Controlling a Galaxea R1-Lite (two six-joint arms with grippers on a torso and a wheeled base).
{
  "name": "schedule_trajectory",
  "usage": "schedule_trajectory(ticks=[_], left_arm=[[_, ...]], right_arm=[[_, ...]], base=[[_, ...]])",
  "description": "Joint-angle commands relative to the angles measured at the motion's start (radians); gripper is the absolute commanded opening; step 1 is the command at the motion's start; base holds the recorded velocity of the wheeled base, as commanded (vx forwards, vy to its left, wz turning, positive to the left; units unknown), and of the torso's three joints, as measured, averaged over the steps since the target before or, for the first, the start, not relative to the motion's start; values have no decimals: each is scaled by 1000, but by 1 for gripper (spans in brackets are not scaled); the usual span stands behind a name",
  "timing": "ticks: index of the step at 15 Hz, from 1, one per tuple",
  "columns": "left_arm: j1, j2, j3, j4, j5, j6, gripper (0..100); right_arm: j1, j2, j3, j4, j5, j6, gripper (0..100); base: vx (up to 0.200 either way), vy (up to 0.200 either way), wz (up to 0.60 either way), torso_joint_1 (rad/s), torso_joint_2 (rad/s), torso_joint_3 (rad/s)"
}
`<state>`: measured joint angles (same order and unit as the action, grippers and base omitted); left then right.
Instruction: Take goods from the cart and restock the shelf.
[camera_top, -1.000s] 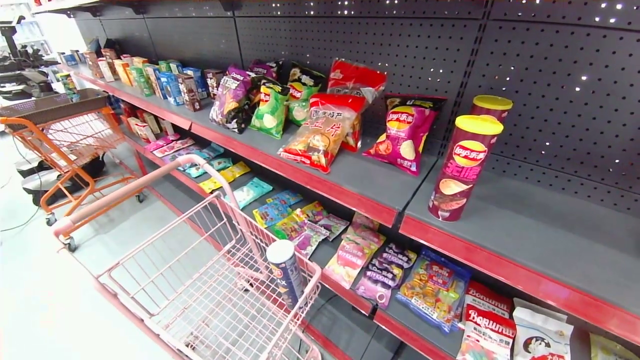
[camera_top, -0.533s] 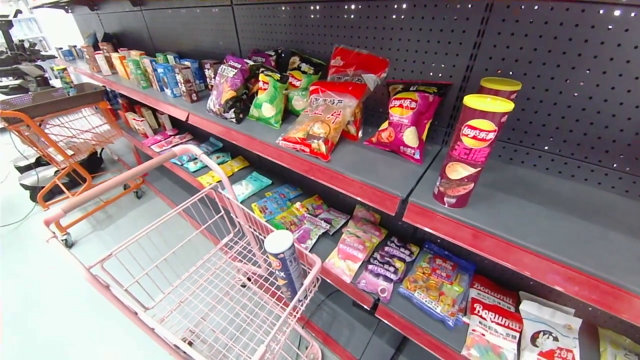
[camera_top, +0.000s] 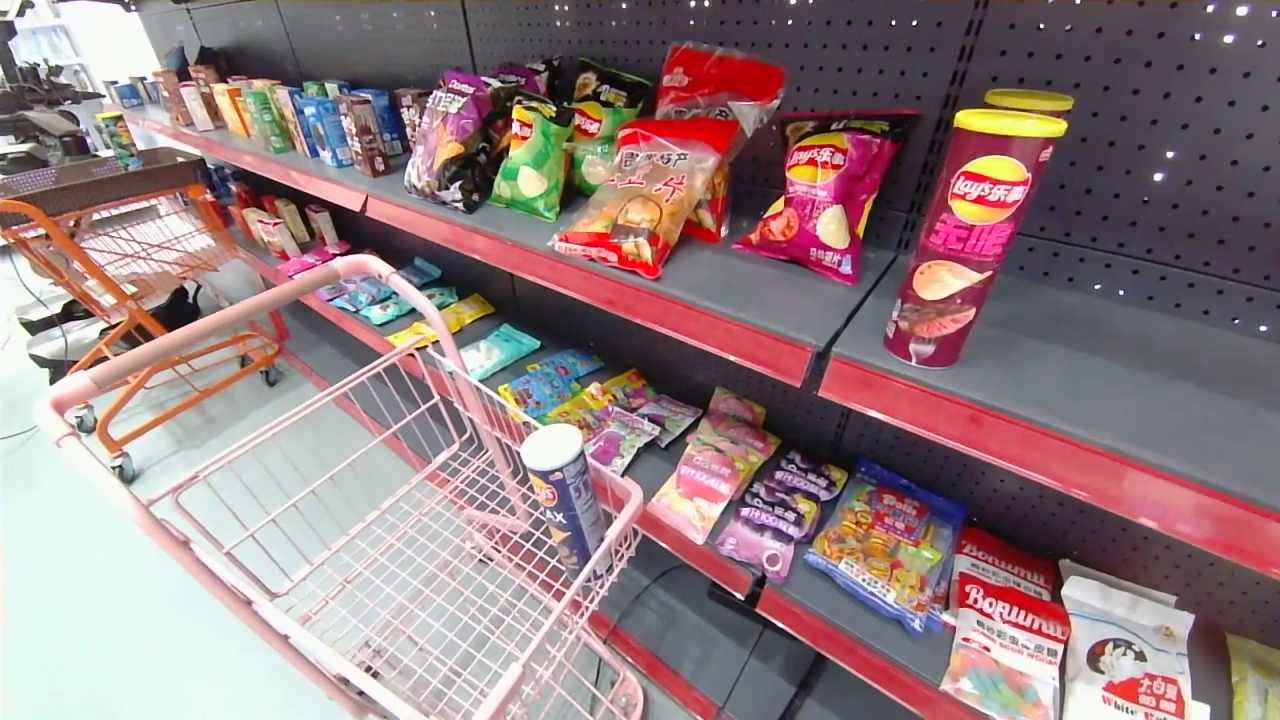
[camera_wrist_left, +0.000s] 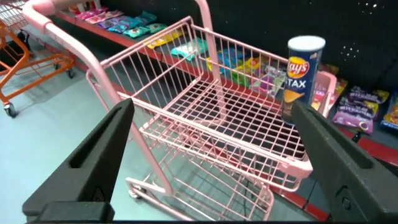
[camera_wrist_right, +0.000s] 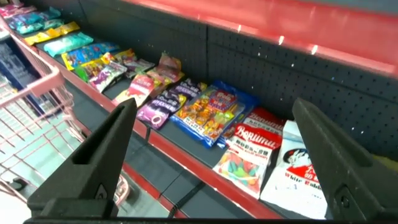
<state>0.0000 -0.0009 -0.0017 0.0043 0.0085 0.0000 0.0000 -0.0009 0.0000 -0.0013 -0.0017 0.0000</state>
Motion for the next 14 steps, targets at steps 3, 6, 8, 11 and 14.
schedule_trajectory(ticks=[3,6,8,11,14], left_arm=[[0,1,0,0,1,0,100],[0,1,0,0,1,0,100],[0,1,0,0,1,2,100],[0,1,0,0,-2,3,100],[0,1,0,0,-2,3,100]], right_arm=[[0,1,0,0,0,0,100],[0,1,0,0,0,-3,100],[0,1,0,0,0,-2,100],[0,1,0,0,0,2,100],[0,1,0,0,0,2,100]], base=[[0,0,0,-185,541,351],[0,0,0,-160,517,351],[0,0,0,-139,510,359],[0,0,0,-115,487,367],[0,0,0,-71,328,268]])
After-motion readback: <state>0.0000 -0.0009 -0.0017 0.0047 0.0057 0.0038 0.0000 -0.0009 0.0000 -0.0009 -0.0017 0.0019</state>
